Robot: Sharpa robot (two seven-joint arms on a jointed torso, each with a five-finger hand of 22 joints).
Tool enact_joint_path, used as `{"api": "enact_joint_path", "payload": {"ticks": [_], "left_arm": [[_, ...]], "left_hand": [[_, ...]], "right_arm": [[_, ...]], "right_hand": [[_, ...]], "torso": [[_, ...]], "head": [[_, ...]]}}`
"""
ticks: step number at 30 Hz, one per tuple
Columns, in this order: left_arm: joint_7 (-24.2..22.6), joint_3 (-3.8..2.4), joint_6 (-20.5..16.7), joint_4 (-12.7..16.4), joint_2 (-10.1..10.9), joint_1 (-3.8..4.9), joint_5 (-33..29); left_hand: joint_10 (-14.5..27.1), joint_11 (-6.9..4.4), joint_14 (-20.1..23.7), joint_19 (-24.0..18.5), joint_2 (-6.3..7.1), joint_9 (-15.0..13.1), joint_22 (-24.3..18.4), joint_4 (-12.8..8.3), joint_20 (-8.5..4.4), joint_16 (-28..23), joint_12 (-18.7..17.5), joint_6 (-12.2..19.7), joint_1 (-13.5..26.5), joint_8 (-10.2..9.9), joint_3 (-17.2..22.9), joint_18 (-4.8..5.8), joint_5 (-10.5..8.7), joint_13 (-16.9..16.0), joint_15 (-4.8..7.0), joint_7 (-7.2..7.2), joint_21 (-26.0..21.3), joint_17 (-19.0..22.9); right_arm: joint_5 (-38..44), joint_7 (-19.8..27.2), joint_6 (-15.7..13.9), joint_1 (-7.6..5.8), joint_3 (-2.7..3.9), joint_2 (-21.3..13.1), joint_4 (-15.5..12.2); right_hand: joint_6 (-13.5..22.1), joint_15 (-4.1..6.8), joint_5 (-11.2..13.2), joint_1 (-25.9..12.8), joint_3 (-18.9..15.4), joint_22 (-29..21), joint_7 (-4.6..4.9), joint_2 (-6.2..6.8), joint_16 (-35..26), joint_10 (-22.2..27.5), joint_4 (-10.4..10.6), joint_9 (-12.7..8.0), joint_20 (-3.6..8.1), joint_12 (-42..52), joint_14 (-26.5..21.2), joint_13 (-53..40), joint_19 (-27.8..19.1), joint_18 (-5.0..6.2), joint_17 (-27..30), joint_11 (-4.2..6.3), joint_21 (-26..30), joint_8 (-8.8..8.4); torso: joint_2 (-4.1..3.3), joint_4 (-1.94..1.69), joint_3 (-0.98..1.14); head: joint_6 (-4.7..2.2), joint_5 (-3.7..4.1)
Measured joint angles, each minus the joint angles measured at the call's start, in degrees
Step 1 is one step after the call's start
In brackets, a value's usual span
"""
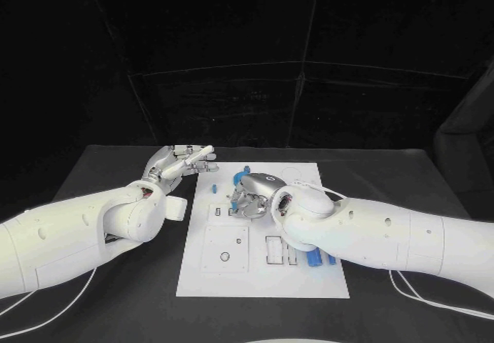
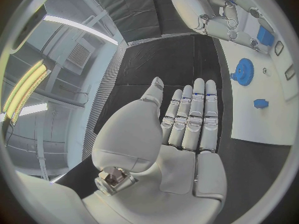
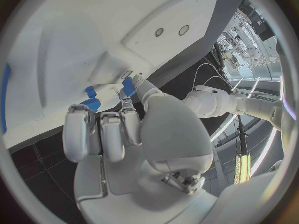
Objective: Assemble the parts on the task board
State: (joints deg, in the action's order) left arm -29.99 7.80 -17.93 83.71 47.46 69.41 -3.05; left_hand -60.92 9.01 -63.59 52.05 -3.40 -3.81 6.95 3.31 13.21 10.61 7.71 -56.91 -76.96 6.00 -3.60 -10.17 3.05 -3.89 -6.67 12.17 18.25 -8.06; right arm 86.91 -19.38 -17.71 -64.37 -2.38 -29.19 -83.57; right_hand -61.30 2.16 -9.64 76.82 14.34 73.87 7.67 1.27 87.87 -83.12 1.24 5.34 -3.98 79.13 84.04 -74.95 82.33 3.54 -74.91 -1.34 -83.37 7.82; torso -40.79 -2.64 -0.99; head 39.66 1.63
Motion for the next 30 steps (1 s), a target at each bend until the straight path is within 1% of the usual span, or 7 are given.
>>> {"api": "enact_joint_path", "payload": {"ticks": [5, 14, 17, 27, 30], "left_arm": [[0.0, 0.00, 0.0, -0.2, -0.2, 0.00, 0.0], [0.0, 0.01, 0.0, -0.3, -0.3, 0.00, -0.1], [0.0, 0.01, 0.0, -0.4, -0.4, -0.01, -0.1], [0.0, 0.01, 0.0, -0.4, -0.5, -0.02, -0.1], [0.0, 0.01, 0.0, -0.4, -0.5, -0.02, -0.1]], "left_hand": [[0.0, 0.00, 0.0, 0.0, 0.00, 0.0, 0.0, 0.0, 0.00, -0.2, 0.0, -0.2, 0.0, -0.2, 0.0, 0.00, 0.00, 0.0, 0.00, -0.21, 0.0, 0.0], [0.0, 0.00, 0.0, 0.0, 0.00, 0.0, 0.0, 0.0, 0.00, -0.2, 0.0, -0.2, 0.0, -0.2, 0.0, 0.00, 0.00, 0.0, 0.00, -0.20, 0.0, 0.0], [0.0, 0.00, 0.0, 0.0, 0.00, 0.0, 0.0, 0.0, 0.00, -0.2, 0.0, -0.2, 0.0, -0.2, 0.0, 0.00, 0.00, 0.0, 0.00, -0.21, 0.0, 0.0], [0.0, 0.00, 0.0, 0.0, 0.00, 0.0, 0.0, 0.0, 0.00, -0.2, 0.0, -0.2, 0.0, -0.2, 0.0, 0.00, 0.00, 0.0, 0.00, -0.20, 0.0, 0.0], [-0.2, 0.21, 0.0, 0.0, 0.00, 0.0, 0.0, 0.0, 0.00, -0.2, 0.0, -0.2, 0.0, -0.2, 0.0, 0.00, 0.00, 0.0, 0.00, -0.20, 0.0, 0.0]], "right_arm": [[0.5, -0.6, 0.7, 0.05, 0.00, -0.2, 0.0], [1.1, -1.5, 2.0, 0.18, -0.02, -0.6, -0.4], [1.2, -1.6, 2.2, 0.18, 0.03, -0.5, -0.4], [1.4, -1.6, 2.6, 0.13, 0.07, -0.2, -0.1], [1.4, -1.6, 2.6, 0.12, 0.07, -0.2, 0.0]], "right_hand": [[0.0, 0.00, 0.0, 0.0, 0.0, 0.0, -0.02, 0.00, 0.0, 0.0, 0.0, 0.0, 0.00, 0.0, 0.0, 0.0, 0.0, 0.00, 0.0, 0.00, 0.0, 0.14], [-0.1, 0.00, 0.0, 0.0, 0.0, 0.0, -0.09, 0.01, 0.0, 0.0, 0.0, -0.1, 0.00, 0.0, 0.0, 0.0, 0.0, 0.01, 0.0, 0.00, 0.0, 0.14], [-0.1, 0.00, 0.0, -0.4, 0.0, 0.0, -0.12, 0.39, 0.0, 0.0, 0.0, -0.1, 0.00, 0.0, 0.0, 0.0, 0.0, 0.00, 0.0, 0.00, 0.0, 0.14], [-0.2, -0.01, 0.0, -0.5, 0.0, 0.0, -0.38, 0.48, 0.0, 0.0, 0.0, -0.3, 0.00, 0.0, 0.0, 0.0, 0.0, 0.01, 0.0, -0.01, 0.0, 0.10], [-0.4, -0.01, 0.0, -1.0, 0.0, 0.0, -0.60, 1.00, 0.0, 0.2, 0.0, -0.3, 0.00, 0.0, 0.0, 0.0, 0.0, 0.01, 0.0, -0.21, 0.0, -0.15]], "torso": [[-0.01, -0.01, 0.05], [-0.01, 0.04, 0.02], [-0.01, 0.05, 0.02], [-0.01, 0.04, 0.02], [-0.01, 0.04, 0.01]], "head": [[-0.13, 0.04], [-0.27, 0.32], [-0.27, 0.33], [-0.14, 0.18], [-0.11, 0.16]]}}
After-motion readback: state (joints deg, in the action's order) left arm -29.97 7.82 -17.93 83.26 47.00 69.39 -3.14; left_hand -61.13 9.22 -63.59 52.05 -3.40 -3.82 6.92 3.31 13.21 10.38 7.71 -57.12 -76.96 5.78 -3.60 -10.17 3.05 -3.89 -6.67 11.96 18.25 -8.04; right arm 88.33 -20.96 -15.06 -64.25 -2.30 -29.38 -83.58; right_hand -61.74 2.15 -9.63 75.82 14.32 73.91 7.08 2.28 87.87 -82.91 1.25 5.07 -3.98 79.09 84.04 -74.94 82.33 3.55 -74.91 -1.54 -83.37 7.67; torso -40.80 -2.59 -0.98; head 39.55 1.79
